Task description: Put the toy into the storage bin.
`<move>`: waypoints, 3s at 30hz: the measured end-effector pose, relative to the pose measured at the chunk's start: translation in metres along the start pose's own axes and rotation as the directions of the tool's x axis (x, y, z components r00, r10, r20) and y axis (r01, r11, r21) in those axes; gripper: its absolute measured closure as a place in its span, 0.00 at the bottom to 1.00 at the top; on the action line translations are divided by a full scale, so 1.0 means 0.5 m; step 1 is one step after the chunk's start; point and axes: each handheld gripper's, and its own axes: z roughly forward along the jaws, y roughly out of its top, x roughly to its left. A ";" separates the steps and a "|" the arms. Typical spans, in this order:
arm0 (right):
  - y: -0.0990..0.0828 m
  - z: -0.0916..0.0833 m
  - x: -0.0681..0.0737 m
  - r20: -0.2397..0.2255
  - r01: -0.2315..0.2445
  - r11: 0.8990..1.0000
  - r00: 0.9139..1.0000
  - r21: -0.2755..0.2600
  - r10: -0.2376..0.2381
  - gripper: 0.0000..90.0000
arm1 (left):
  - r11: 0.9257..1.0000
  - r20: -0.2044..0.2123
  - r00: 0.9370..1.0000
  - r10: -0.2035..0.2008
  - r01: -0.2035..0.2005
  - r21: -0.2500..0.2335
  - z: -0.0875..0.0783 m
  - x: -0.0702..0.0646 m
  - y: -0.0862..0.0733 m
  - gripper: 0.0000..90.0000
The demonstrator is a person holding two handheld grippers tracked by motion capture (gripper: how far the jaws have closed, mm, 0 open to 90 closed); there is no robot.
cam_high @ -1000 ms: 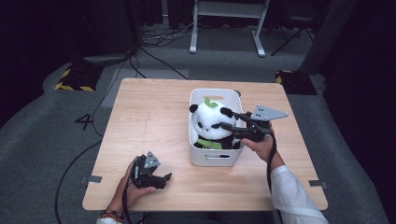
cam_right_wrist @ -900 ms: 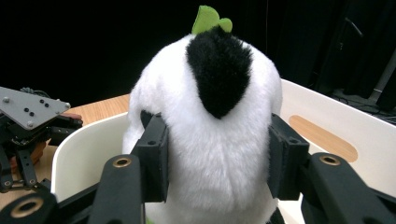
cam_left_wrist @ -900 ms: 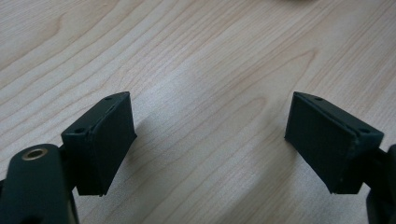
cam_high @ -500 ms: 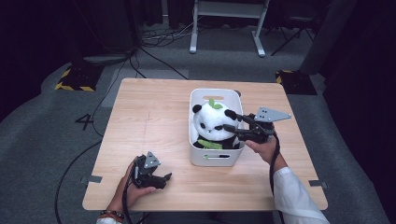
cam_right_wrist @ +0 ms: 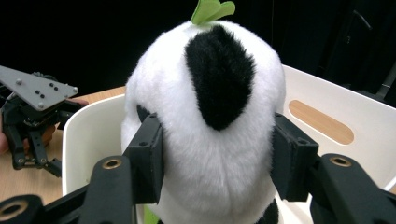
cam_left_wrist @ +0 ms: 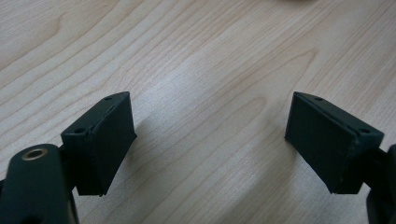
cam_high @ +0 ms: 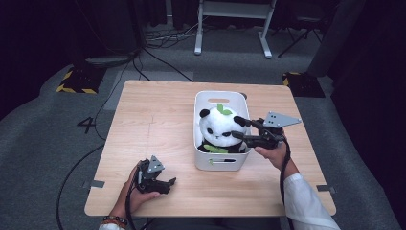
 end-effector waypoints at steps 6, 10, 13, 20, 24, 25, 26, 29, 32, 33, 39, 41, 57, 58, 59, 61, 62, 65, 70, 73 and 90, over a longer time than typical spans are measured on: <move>-0.001 -0.007 -0.001 -0.011 0.013 1.000 1.000 0.019 -0.013 0.48 | 1.000 0.000 1.000 0.000 0.000 0.000 0.000 0.000 0.000 0.18; 0.000 -0.009 0.001 -0.013 0.022 0.999 1.000 0.029 -0.022 0.47 | 1.000 0.000 1.000 0.000 0.000 0.000 0.000 0.000 0.000 0.18; 0.002 -0.010 0.001 -0.010 0.024 0.999 1.000 0.037 -0.024 0.45 | 1.000 0.000 1.000 0.000 0.000 0.000 0.000 0.000 0.000 0.18; 0.006 -0.011 0.004 -0.005 0.023 0.998 1.000 0.052 -0.023 0.41 | 1.000 0.000 1.000 0.000 0.000 0.000 0.000 0.000 0.000 0.18; 0.009 -0.010 0.006 0.001 0.023 0.998 1.000 0.062 -0.024 0.39 | 1.000 0.000 1.000 -0.001 0.001 0.000 0.000 0.000 0.000 0.18; 0.010 -0.011 0.007 0.004 0.020 0.998 1.000 0.067 -0.021 0.39 | 1.000 0.000 1.000 0.000 0.000 0.000 0.000 0.000 0.000 0.18; 0.010 -0.011 0.008 0.004 0.024 0.997 1.000 0.068 -0.025 0.39 | 1.000 0.000 1.000 -0.002 0.002 -0.001 0.000 0.000 0.000 0.18; 0.011 -0.012 0.011 0.004 0.029 0.997 1.000 0.074 -0.029 0.39 | 1.000 0.000 1.000 -0.001 0.001 0.000 0.000 0.000 0.000 0.18; 0.012 -0.013 0.014 0.007 0.029 0.997 1.000 0.077 -0.029 0.36 | 1.000 0.000 1.000 -0.002 0.002 0.000 0.000 0.000 0.000 0.18; 0.012 -0.013 0.014 0.007 0.029 0.996 1.000 0.079 -0.030 0.36 | 1.000 0.000 1.000 0.000 0.000 0.000 0.000 0.000 0.000 0.18; 0.015 -0.016 0.021 0.007 0.044 0.994 0.999 0.096 -0.045 0.32 | 1.000 0.000 1.000 -0.001 0.001 0.000 0.000 0.000 0.000 0.17; 0.014 -0.016 0.026 0.019 0.055 0.994 0.998 0.097 -0.057 0.29 | 1.000 0.000 1.000 -0.002 0.002 0.000 0.000 0.000 0.000 0.17; 0.029 -0.035 0.034 0.070 0.066 0.994 0.995 0.089 -0.072 0.24 | 1.000 0.000 1.000 -0.001 0.001 0.000 0.000 0.000 0.000 0.17; 0.030 -0.039 0.033 0.074 0.064 0.994 0.995 0.089 -0.071 0.25 | 1.000 0.000 1.000 -0.001 0.001 0.000 0.000 0.000 0.000 0.17; 0.031 -0.042 0.033 0.077 0.068 0.994 0.994 0.091 -0.075 0.25 | 1.000 0.000 1.000 -0.002 0.002 0.000 0.000 0.000 0.000 0.17; 0.032 -0.050 0.031 0.082 0.070 0.993 0.994 0.091 -0.078 0.25 | 1.000 0.000 1.000 -0.001 0.001 0.000 0.000 0.000 0.000 0.17; 0.032 -0.053 0.031 0.090 0.071 0.993 0.993 0.095 -0.080 0.25 | 1.000 0.000 1.000 -0.002 0.002 0.000 0.000 0.000 0.000 0.17; 0.032 -0.060 0.030 0.098 0.078 0.991 0.991 0.104 -0.088 0.25 | 1.000 0.000 1.000 -0.002 0.002 0.000 0.000 0.000 0.000 0.17; 0.034 -0.073 0.030 0.109 0.082 0.991 0.990 0.109 -0.094 0.25 | 1.000 0.000 1.000 -0.002 0.002 0.000 0.000 0.000 0.000 0.17; 0.035 -0.078 0.031 0.126 0.091 0.989 0.986 0.120 -0.106 0.25 | 1.000 0.000 1.000 -0.002 0.002 0.000 0.000 0.000 0.000 0.17; 0.031 -0.120 0.022 0.186 0.100 0.985 0.974 0.140 -0.126 0.25 | 1.000 0.000 1.000 -0.002 0.002 0.000 0.000 0.000 0.000 0.17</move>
